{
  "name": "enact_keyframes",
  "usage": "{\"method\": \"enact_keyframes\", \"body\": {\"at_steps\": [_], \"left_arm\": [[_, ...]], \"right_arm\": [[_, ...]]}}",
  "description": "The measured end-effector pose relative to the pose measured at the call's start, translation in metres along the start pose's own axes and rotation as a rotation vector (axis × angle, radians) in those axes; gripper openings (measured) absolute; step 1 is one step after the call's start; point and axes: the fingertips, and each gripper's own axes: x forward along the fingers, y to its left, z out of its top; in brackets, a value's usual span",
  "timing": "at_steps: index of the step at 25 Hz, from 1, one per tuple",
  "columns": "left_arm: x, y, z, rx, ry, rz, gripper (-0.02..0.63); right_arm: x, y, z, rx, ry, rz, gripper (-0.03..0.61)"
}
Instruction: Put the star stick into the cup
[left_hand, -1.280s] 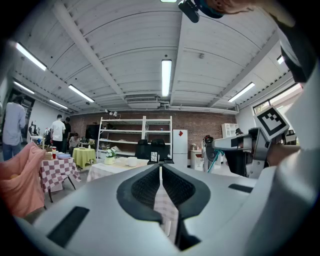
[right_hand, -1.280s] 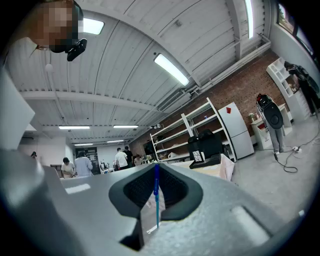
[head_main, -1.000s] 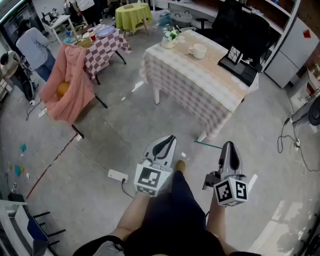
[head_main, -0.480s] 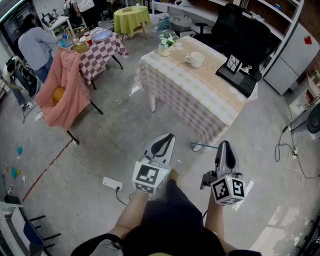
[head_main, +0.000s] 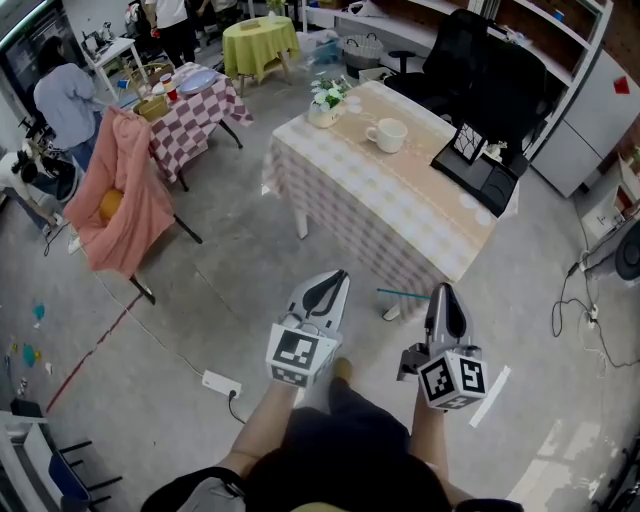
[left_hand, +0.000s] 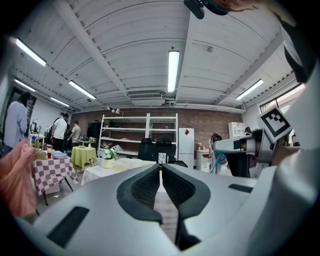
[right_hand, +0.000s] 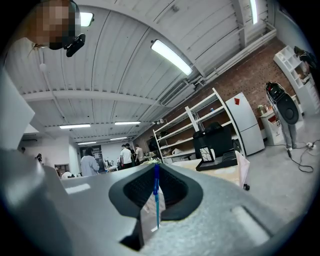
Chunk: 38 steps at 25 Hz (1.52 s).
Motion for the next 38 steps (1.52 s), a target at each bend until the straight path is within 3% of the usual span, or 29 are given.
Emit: {"method": "enact_keyframes", "body": {"at_steps": [16,38], "left_arm": [[0.090,0.025,0.005,0.002,0.010,0.009,0.023],[0.121,0.049,-0.006,0.028,0.018,0.063,0.023]], "right_arm": [[0.083,-0.052,0.018,0.003,-0.002,-0.013,0.017],[0.130,-0.067,0.013,0.036,-0.021,0.048,0.017]]}}
